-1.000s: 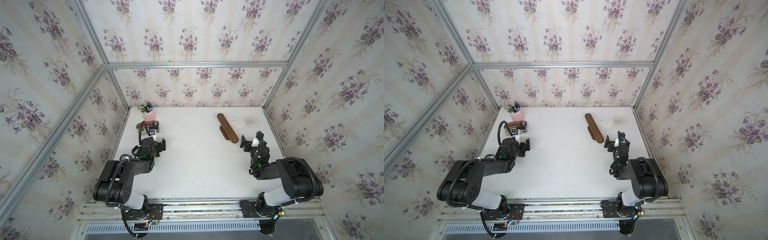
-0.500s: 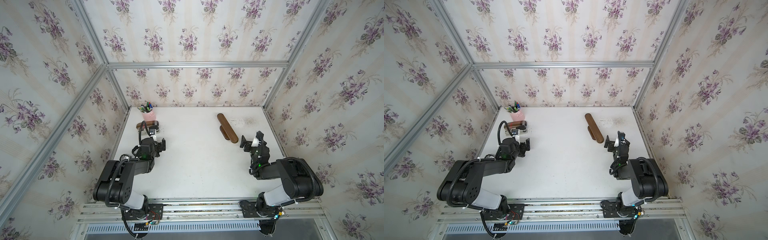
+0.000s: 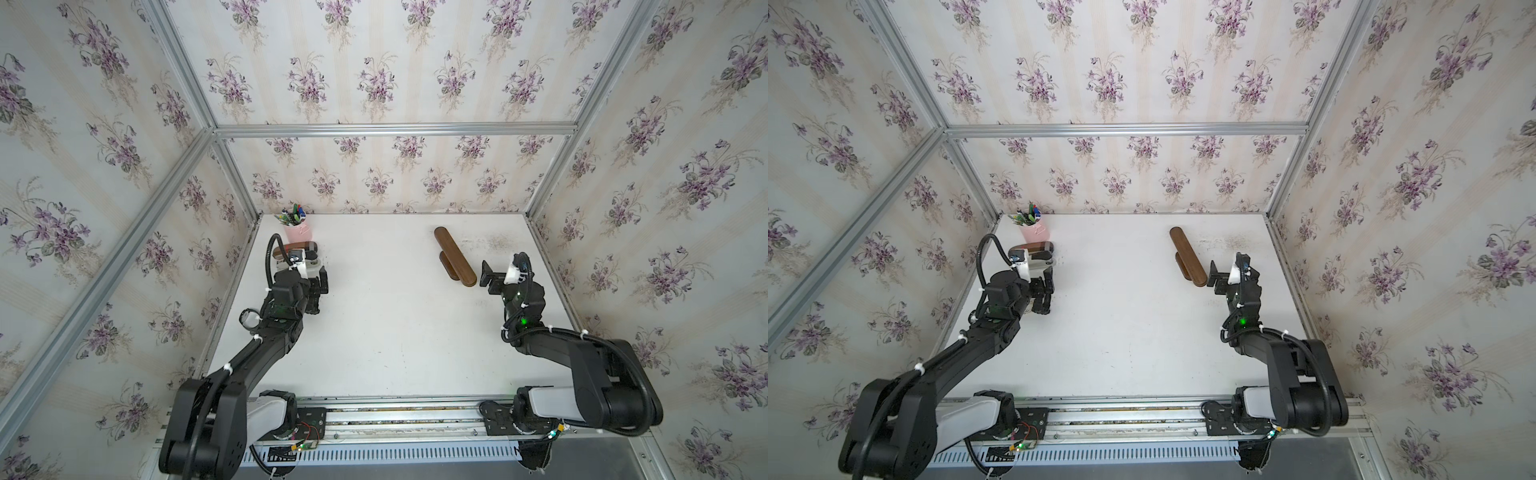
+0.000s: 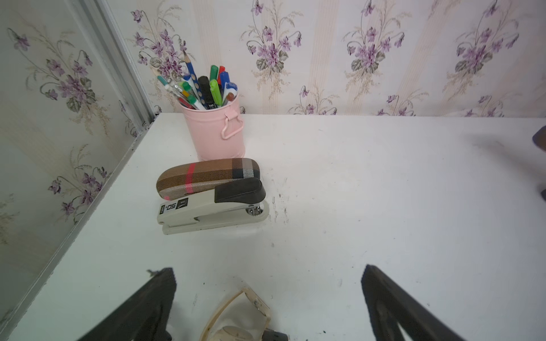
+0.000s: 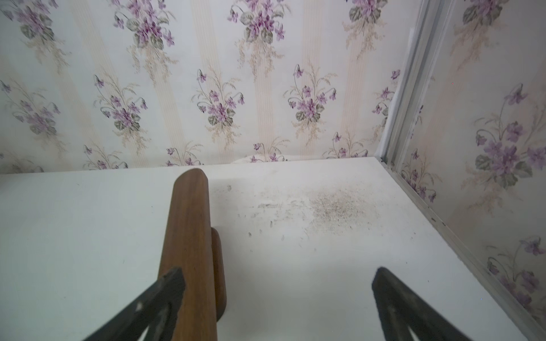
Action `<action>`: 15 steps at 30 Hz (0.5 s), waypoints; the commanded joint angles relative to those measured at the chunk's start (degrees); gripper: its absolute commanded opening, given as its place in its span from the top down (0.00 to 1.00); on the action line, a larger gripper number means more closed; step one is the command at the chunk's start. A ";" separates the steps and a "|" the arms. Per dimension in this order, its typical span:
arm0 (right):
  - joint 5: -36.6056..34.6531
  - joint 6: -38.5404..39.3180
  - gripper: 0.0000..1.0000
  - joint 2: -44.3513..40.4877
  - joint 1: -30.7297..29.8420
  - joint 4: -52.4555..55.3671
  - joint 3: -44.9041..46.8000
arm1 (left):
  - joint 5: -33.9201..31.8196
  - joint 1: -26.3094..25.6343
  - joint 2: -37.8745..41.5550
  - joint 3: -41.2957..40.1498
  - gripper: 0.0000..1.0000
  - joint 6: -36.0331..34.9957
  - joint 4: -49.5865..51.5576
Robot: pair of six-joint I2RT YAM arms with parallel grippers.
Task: Place watch on stand
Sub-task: Move the stand to the center of the board.
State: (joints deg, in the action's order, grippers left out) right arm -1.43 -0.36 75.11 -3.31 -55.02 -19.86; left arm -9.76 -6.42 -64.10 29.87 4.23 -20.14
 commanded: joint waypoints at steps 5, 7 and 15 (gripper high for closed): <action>-4.51 -16.46 0.00 -11.36 0.08 22.53 -6.39 | -12.86 0.08 6.80 13.10 0.00 26.36 36.11; -10.20 -23.93 0.00 -12.09 0.10 31.64 -10.56 | -13.77 0.16 6.23 17.17 0.00 30.04 44.58; 0.66 -24.16 0.05 -0.77 0.34 47.62 -25.45 | 3.21 0.53 3.93 17.31 0.01 29.79 48.39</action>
State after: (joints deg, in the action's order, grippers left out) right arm -5.93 -24.32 71.11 -2.42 -15.27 -41.85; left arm -15.51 -5.89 -59.68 47.90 33.23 26.17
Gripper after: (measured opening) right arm 0.960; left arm 0.996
